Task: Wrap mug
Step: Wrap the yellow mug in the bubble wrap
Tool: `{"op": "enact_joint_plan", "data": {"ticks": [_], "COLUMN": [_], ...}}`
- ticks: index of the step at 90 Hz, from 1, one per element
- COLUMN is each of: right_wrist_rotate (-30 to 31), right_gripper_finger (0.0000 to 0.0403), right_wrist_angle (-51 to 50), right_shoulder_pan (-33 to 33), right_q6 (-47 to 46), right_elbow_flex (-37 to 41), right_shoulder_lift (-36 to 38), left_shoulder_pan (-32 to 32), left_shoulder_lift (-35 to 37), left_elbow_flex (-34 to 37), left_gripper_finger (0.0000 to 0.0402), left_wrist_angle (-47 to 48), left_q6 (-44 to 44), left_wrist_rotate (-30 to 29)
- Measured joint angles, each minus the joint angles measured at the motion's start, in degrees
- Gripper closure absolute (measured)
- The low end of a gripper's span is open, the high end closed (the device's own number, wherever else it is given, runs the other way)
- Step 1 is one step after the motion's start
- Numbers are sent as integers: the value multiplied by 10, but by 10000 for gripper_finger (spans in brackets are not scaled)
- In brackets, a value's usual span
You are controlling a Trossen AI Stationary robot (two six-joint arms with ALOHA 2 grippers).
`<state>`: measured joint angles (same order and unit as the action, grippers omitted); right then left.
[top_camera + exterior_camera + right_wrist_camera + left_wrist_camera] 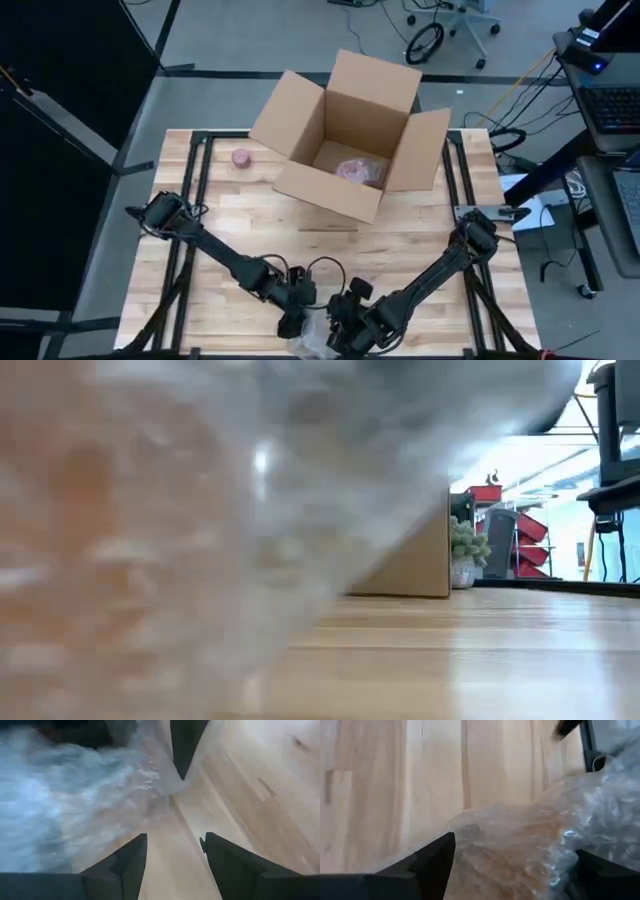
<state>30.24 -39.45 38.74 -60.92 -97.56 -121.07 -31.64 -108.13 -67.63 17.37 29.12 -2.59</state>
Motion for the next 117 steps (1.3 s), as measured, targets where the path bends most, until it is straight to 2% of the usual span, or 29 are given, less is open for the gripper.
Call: {"op": "enact_joint_plan", "data": {"ticks": [20,41,66,82,95,117], "right_wrist_rotate": [-3,-2,-2,-40,-36,-47], "right_gripper_finger": [218,218,212,190,167,147], "right_wrist_angle": [38,158,162,187,216,191], "right_shoulder_pan": [-7,-31,-42,-56,-69,-85], "right_q6": [-40,-60,-69,-44,-24,-17], "right_elbow_flex": [0,0,0,0,0,0], "right_shoulder_lift": [26,12,3,-32,-34,-35], "left_shoulder_pan": [0,0,-3,-3,-3,-2], "left_shoulder_lift": [12,20,31,44,47,47], "left_elbow_flex": [-1,-1,-2,-3,-3,-3], "left_gripper_finger": [139,139,139,139,139,139], "left_wrist_angle": [33,36,57,61,61,65], "left_q6": [-1,-11,-27,-45,-46,-56], "left_wrist_rotate": [-5,-6,-7,-7,-7,-7]}}
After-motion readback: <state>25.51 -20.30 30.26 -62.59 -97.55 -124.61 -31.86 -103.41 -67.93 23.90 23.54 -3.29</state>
